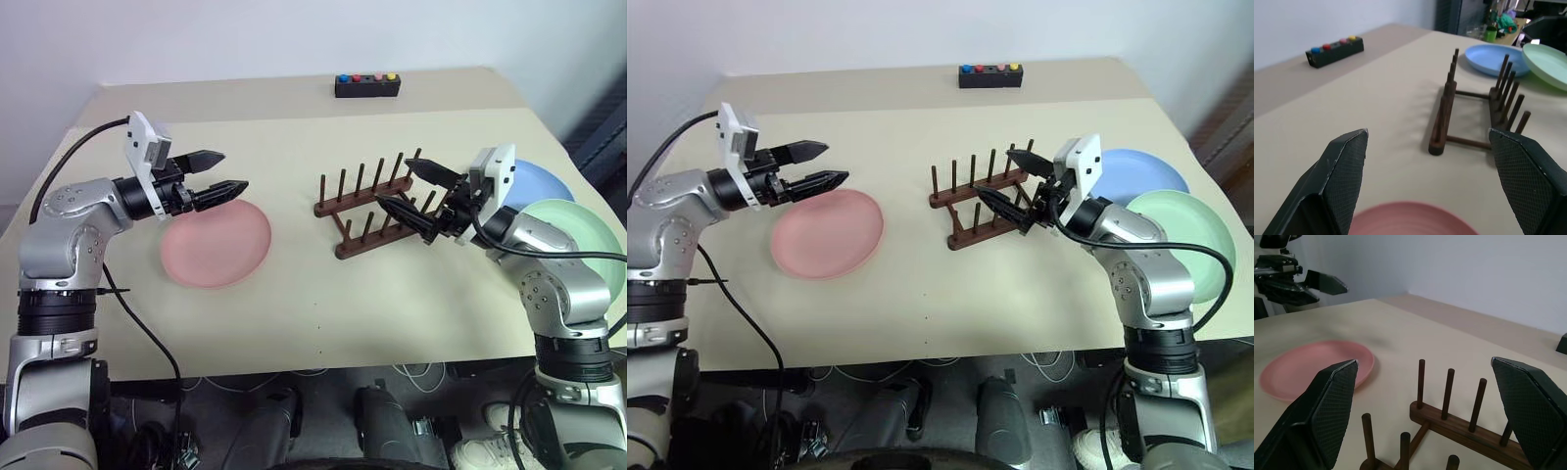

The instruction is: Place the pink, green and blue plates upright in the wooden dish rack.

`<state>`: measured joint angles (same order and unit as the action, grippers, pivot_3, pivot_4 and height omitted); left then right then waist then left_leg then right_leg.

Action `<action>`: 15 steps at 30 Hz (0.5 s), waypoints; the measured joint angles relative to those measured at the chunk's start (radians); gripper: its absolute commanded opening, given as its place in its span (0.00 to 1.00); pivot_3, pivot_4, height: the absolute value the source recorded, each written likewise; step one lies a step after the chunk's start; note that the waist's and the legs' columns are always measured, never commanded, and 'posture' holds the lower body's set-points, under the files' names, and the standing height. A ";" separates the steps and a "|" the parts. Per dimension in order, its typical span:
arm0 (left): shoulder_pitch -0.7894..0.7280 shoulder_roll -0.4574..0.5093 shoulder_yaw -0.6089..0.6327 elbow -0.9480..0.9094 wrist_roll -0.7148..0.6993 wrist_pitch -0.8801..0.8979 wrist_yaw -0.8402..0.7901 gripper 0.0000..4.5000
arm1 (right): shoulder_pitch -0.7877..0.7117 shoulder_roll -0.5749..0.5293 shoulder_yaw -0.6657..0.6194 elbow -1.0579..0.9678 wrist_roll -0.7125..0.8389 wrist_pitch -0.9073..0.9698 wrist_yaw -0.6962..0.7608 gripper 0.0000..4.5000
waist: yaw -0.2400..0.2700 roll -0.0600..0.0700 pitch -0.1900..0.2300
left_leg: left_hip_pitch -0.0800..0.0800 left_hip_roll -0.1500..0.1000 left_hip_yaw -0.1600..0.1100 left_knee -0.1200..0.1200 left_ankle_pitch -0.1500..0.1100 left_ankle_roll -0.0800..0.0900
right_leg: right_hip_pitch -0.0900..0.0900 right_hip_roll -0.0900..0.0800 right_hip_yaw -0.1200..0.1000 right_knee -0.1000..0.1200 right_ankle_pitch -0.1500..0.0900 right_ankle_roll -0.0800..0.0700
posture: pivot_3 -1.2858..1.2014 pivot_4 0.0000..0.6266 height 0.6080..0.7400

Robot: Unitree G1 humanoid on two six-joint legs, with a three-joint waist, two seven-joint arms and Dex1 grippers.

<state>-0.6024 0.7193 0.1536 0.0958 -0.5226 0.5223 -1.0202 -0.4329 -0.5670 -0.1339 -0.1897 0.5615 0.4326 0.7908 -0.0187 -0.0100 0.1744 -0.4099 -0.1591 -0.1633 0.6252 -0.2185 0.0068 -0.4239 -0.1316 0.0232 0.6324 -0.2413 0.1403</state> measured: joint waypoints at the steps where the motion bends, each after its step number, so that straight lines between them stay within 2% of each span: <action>1: 0.009 0.000 0.000 0.000 0.000 0.001 0.000 0.90 | -0.003 -0.001 0.000 0.002 -0.001 -0.001 0.004 0.99 | 0.001 0.000 0.000 | 0.000 0.000 0.000 0.000 0.000 0.000 | 0.000 0.000 0.000 0.000 0.000 0.000 | 0.52 0.24 1.00; 15: 0.016 -0.027 0.018 -0.001 -0.002 -0.008 0.048 0.90 | -0.047 -0.002 0.012 0.059 -0.036 -0.026 0.037 0.99 | 0.006 0.000 0.000 | 0.000 0.000 0.000 0.000 0.000 0.000 | 0.001 0.000 0.000 0.000 0.000 0.000 | 0.52 0.24 1.00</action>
<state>-0.5865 0.6922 0.1715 0.0947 -0.5246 0.5141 -0.9720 -0.4803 -0.5688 -0.1216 -0.1305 0.5256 0.4070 0.8277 -0.0128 -0.0100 0.1744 -0.4099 -0.1592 -0.1634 0.6256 -0.2185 0.0067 -0.4231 -0.1317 0.0230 0.6321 -0.2413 0.1403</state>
